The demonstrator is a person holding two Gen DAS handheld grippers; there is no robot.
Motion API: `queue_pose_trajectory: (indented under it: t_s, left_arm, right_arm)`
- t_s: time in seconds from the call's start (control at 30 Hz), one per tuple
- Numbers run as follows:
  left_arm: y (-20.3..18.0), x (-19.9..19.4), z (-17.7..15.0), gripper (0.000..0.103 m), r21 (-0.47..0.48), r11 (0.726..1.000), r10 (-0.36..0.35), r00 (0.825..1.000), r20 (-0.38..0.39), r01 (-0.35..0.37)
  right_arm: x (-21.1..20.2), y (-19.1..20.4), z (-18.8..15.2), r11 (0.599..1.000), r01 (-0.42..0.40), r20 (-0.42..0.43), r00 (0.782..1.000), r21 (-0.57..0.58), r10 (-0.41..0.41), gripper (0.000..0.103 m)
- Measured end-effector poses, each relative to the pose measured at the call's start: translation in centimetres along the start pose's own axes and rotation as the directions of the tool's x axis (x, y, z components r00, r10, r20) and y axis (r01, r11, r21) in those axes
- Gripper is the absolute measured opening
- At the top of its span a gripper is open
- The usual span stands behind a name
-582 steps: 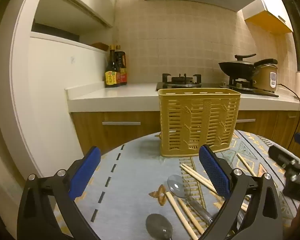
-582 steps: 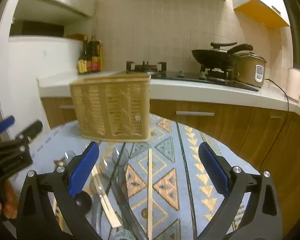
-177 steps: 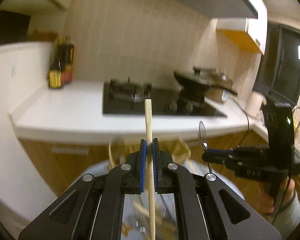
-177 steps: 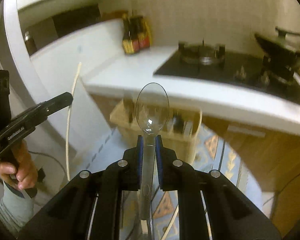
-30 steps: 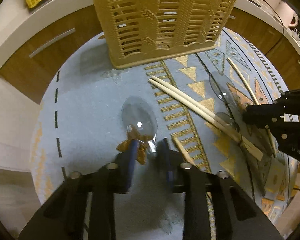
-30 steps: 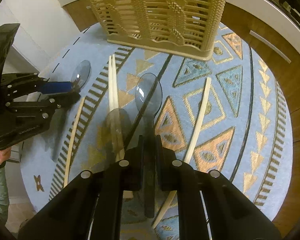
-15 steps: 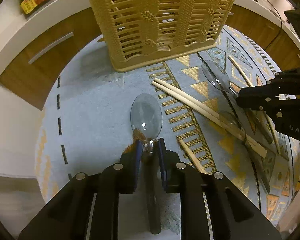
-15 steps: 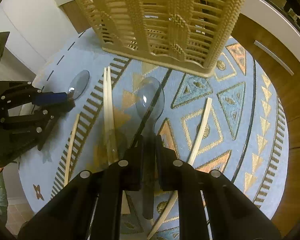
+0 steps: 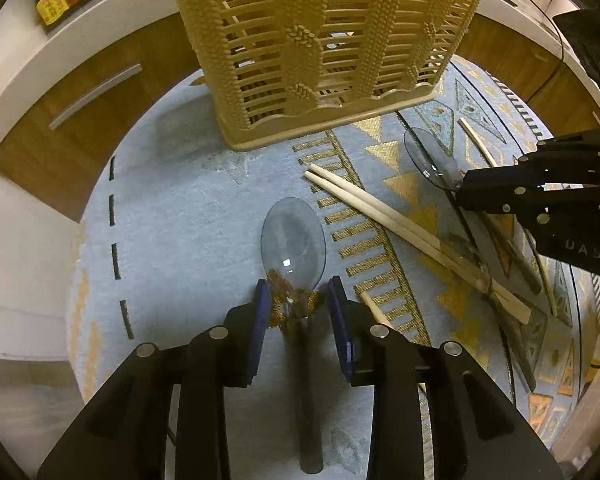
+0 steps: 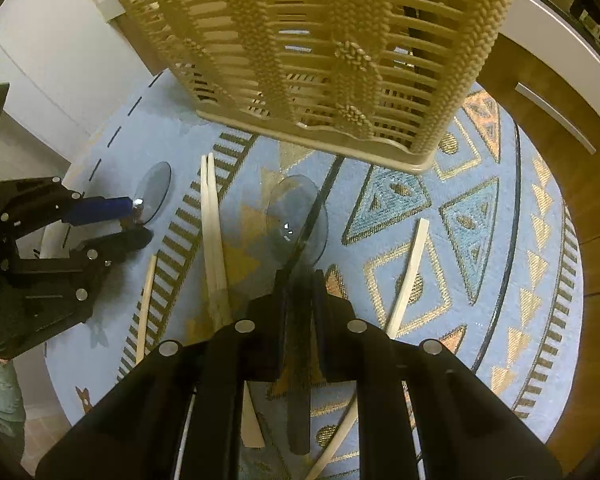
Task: Organize utensils
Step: 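Grasp a clear spoon with the left gripper while the right gripper grasps another clear spoon, then lift both held clear spoons up over the tan basket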
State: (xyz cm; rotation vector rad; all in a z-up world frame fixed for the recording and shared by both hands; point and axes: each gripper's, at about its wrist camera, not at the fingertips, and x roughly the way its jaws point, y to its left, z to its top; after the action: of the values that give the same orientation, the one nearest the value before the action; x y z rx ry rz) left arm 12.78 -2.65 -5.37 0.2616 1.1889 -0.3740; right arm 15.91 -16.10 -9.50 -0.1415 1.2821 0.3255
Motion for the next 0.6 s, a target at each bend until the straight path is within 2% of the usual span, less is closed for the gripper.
queue_pose_trajectory:
  t_s: [0.17, 0.33, 0.4, 0.47, 0.6]
  left_arm:
    - [0.7, 0.0, 0.1, 0.03, -0.002, 1.0, -0.005, 1.0, 0.002, 0.005]
    - [1.0, -0.1, -0.3, 0.03, -0.007, 1.0, -0.008, 1.0, -0.003, 0.008]
    - [1.3, -0.3, -0.4, 0.03, -0.014, 1.0, -0.013, 1.0, -0.005, 0.013]
    - [1.8, -0.3, -0.2, 0.03, -0.023, 0.999, -0.023, 1.0, -0.009, 0.023]
    - [2.2, -0.1, 0.1, 0.03, -0.026, 0.999, -0.032, 0.999, -0.011, 0.031]
  right_arm:
    - [-0.4, -1.9, -0.3, 0.995, -0.061, -0.023, 0.998, 0.084, 0.063, 0.012]
    - [-0.6, -1.0, -0.2, 0.999, 0.013, -0.046, 0.999, 0.033, -0.011, 0.015]
    - [-0.5, -0.2, 0.2, 0.999, 0.039, -0.054, 0.998, 0.012, -0.038, 0.024]
    - [-0.4, -0.2, 0.4, 0.999, 0.023, -0.064, 0.998, 0.025, -0.021, 0.031]
    - [-0.1, 0.4, 0.7, 0.999, 0.032, -0.077, 0.997, 0.039, -0.029, 0.031]
